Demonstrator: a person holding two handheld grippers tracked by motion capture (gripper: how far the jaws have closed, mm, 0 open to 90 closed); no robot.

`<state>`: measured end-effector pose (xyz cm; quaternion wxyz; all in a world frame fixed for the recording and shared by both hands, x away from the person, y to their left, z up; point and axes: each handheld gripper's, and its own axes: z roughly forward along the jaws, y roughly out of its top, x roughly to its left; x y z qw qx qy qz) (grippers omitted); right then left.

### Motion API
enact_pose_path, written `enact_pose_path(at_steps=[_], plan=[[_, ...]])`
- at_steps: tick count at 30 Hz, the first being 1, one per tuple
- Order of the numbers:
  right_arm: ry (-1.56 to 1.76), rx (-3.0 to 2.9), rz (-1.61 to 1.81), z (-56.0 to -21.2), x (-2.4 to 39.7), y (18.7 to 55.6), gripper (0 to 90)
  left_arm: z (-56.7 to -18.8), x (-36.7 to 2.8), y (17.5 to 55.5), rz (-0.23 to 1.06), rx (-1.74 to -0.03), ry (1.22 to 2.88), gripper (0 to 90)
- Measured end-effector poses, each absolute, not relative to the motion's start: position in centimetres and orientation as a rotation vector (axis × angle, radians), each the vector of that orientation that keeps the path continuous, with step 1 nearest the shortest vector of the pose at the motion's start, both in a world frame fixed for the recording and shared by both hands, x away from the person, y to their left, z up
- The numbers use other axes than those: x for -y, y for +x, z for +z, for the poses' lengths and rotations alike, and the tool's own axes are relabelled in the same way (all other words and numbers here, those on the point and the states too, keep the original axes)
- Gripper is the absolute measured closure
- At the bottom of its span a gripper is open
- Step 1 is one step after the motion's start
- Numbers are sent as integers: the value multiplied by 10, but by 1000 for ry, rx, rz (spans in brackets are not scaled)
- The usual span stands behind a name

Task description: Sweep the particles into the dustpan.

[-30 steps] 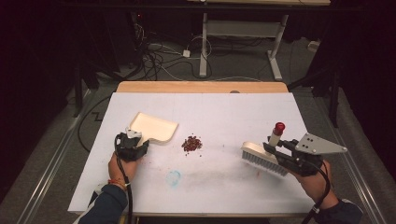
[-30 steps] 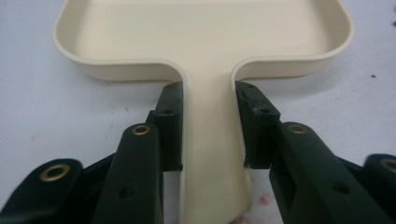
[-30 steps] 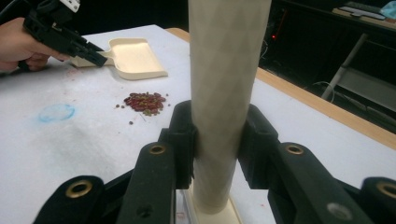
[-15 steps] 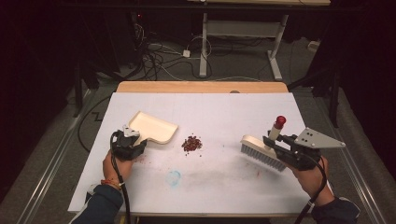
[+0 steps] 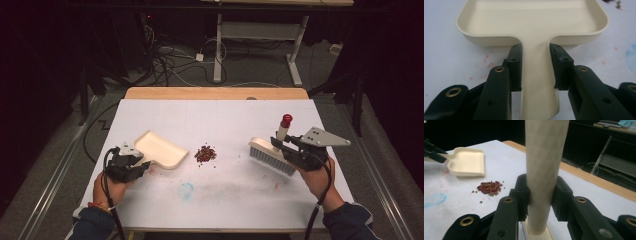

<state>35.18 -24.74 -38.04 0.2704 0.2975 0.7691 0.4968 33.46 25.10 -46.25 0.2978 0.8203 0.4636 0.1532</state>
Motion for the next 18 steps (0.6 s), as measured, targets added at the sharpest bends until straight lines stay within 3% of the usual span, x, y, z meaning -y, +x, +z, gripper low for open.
enact_pose_path(at_steps=[12, 18], plan=[[820, -2055, 1359, -380, 190, 406, 709, -461, -239, 301, 280, -1072, 2275, 638], [826, -2066, 1359, -390, 158, 421, 709, -466, -223, 296, 288, -1017, 2322, 637]])
